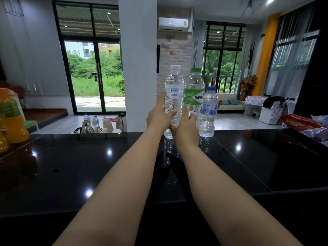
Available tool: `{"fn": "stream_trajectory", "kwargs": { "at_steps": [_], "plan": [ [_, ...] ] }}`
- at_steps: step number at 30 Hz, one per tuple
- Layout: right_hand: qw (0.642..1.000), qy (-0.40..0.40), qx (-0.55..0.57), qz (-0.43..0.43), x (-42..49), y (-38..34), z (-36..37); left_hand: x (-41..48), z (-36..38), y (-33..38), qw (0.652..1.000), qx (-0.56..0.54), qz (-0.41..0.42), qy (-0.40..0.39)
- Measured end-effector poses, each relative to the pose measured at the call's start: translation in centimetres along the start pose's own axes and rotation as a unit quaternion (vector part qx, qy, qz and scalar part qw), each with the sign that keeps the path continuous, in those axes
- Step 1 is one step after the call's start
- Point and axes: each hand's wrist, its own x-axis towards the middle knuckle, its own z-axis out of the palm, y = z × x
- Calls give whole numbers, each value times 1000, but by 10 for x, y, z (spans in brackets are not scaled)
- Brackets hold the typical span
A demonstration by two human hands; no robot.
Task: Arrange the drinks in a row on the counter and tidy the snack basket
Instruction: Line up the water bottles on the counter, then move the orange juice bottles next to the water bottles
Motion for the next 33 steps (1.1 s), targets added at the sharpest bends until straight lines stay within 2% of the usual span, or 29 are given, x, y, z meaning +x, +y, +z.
{"fn": "stream_trajectory", "kwargs": {
  "at_steps": [5, 12, 18, 23, 30, 33],
  "plan": [
    [1000, -3, -1, -7, -2, 0, -3, 1, 2, -1, 1000, -10, -5, -11],
    [1000, 6, 0, -24, -12, -2, -8, -3, -5, 0, 998, -6, -18, -68],
    [996, 31, -62, -63, -29, -9, -21, -33, -38, 3, 987, 136, 15, -81],
    [980, -11, -122, -154, -58, -37, -22, -62, -100, -8, 962, 269, 17, -42],
    [966, -65, -117, -221, -105, -102, -1, -101, -194, -25, 938, 347, 27, 0],
    [963, -65, -113, -237, -120, -131, 11, -118, -232, -34, 928, 372, 18, 27]
  ]
}}
